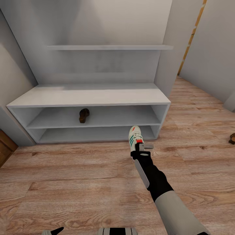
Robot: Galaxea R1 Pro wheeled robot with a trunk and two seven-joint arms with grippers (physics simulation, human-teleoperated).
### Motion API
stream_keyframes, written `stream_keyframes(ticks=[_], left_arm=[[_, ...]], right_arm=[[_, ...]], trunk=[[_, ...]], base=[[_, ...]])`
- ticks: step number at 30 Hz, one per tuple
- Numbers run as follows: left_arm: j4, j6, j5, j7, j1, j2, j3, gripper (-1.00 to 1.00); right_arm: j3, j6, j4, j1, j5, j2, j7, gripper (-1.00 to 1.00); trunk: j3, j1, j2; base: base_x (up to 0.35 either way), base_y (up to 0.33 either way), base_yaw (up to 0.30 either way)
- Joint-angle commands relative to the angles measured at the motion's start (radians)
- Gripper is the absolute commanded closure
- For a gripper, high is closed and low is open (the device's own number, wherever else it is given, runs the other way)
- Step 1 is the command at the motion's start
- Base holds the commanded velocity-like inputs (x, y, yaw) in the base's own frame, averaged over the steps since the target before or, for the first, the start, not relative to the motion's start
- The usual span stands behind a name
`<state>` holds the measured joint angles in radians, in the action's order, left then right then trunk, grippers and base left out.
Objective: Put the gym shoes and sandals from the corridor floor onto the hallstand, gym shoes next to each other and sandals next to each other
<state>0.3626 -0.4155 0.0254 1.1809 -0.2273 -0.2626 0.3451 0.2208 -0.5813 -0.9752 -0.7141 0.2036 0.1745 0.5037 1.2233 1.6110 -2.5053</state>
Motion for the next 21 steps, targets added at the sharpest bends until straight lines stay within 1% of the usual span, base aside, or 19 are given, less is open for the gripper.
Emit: stream_keyframes(ticks=[1, 6, 21], left_arm=[[-0.001, -0.004, 0.003, 0.005, 0.000, 0.000, 0.005, -1.00], [-0.001, -0.004, 0.002, 0.006, 0.000, -0.001, 0.006, -1.00], [-0.001, -0.005, 0.001, 0.008, 0.000, -0.003, 0.006, -1.00]], right_arm=[[0.002, -0.002, 0.000, -0.001, 0.010, 0.000, 0.009, 1.00], [0.002, -0.002, 0.003, -0.001, 0.010, 0.000, 0.009, 1.00], [0.002, -0.002, 0.004, -0.001, 0.008, 0.000, 0.009, 1.00]], trunk=[[0.001, 0.000, 0.000], [0.001, 0.000, 0.000], [0.001, 0.000, 0.000]], base=[[0.040, 0.035, 0.000], [0.119, 0.165, 0.000], [0.161, 0.273, 0.000]])
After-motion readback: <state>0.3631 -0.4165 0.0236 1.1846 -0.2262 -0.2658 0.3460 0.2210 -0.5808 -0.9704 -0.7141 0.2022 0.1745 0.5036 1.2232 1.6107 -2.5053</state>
